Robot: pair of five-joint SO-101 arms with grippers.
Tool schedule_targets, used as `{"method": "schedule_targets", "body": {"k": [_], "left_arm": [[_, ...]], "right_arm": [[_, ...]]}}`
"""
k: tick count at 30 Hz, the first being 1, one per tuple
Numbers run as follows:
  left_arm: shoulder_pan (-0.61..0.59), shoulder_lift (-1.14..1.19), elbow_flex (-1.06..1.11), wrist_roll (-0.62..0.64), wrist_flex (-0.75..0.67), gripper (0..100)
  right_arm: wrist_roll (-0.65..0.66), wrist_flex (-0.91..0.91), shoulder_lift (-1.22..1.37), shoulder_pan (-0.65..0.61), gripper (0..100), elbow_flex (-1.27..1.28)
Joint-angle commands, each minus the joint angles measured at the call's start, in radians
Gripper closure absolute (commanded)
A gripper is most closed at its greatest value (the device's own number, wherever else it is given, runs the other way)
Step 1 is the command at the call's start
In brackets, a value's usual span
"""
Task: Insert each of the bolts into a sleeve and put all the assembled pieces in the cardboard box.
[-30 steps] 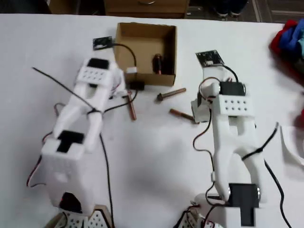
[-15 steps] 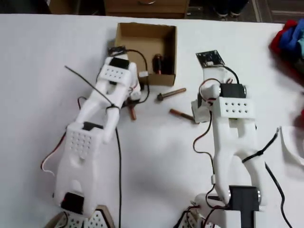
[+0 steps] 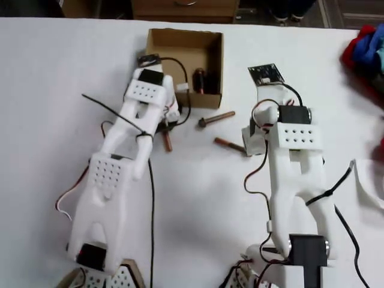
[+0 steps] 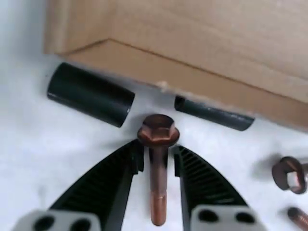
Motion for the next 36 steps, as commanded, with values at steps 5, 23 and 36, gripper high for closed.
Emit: {"method": "schedule_targets", "body": {"k": [5, 23, 36], "left_arm": [[-0.020, 0.011, -0.101, 0.000, 0.133, 98], [0.130, -0.753, 0.360, -0.163, 0.239, 97], [0.107, -1.370, 1.219, -0.163, -0.621, 97]], "right_arm": [[-0.006, -0.015, -0.048, 0.007, 97.6, 0.003], [-0.002, -0.349, -0.185, -0.004, 97.6, 0.434], [-0.009, -0.704, -0.168, -0.147, 97.6, 0.606]]}}
